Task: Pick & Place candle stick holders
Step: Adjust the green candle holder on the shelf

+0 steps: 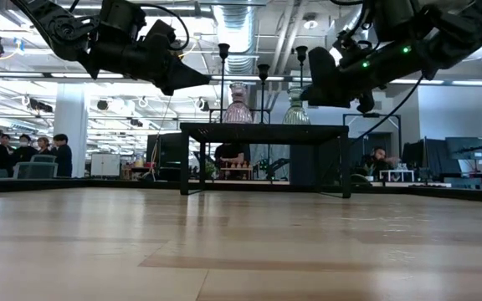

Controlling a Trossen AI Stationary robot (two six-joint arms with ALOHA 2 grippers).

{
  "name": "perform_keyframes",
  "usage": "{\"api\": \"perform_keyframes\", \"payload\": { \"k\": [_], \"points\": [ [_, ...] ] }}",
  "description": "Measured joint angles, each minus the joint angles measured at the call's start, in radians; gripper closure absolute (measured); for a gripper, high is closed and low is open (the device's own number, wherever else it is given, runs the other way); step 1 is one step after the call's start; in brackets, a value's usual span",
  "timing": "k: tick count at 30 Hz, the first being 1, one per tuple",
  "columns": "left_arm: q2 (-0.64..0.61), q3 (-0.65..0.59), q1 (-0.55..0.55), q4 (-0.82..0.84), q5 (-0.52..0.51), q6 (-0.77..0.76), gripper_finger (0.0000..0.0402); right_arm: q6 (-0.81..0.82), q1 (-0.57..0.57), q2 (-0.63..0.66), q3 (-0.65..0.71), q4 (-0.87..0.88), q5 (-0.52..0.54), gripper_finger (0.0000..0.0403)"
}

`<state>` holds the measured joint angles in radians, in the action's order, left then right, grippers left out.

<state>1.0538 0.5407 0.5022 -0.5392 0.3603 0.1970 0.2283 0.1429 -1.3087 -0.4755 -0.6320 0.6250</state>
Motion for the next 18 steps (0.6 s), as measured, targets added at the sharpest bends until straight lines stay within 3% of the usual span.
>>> {"api": "perform_keyframes", "payload": {
  "k": [5,9,18],
  "points": [
    [0.000,0.000,0.000,0.000,0.000,0.000,0.0396,0.000,0.031,0.000,-0.024,-0.016,0.000,0.0190],
    [0.000,0.000,0.000,0.000,0.000,0.000,0.0396,0.000,0.062,-0.021,-0.051,-0.016,-0.001,0.0145],
    [0.000,0.000,0.000,0.000,0.000,0.000,0.0396,-0.003,0.113,-0.119,-0.115,0.004,-0.049,0.0127]
  ]
}}
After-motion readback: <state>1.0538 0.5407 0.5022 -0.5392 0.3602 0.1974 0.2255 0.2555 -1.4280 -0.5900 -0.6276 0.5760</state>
